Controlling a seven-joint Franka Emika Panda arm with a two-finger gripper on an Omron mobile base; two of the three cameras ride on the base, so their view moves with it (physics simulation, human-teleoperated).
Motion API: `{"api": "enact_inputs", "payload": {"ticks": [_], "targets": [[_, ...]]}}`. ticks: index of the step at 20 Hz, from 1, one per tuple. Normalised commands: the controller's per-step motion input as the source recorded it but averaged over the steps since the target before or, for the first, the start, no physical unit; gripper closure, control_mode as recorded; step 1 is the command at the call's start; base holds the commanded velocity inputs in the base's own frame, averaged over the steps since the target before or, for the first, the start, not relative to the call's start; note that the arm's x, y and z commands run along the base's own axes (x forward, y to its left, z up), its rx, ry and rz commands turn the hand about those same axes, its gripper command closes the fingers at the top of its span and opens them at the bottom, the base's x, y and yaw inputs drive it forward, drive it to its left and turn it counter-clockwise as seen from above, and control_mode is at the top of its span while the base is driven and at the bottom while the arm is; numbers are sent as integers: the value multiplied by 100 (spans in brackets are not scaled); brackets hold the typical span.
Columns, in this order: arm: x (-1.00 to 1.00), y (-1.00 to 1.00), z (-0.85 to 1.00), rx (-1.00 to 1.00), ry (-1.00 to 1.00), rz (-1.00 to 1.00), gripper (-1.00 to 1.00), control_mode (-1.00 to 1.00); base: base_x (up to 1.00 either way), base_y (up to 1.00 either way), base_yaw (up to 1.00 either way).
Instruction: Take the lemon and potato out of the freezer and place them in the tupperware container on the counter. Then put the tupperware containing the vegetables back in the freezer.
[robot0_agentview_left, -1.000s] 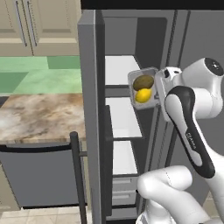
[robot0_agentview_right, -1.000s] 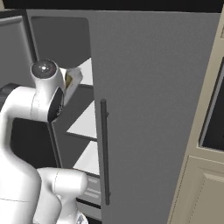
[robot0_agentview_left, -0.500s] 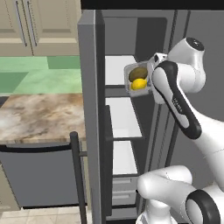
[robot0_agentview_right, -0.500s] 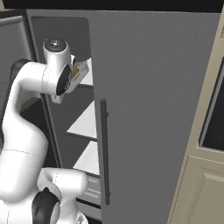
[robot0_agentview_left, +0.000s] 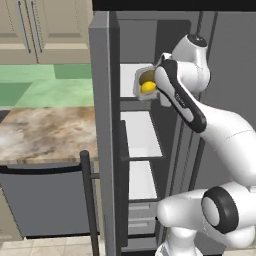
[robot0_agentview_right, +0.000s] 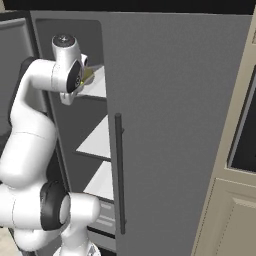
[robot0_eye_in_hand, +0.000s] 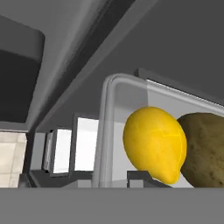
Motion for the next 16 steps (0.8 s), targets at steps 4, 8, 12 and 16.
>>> {"api": "enact_inputs", "payload": {"ticks": [4, 8, 12, 16], "targets": [[66, 16, -1, 0, 0, -8, 100, -100, 0, 0, 0], [66, 14, -12, 0, 0, -7, 100, -100, 0, 0, 0], [67, 8, -15, 0, 0, -6, 100, -100, 0, 0, 0], [57, 7, -21, 0, 0, -5, 100, -100, 0, 0, 0]]}}
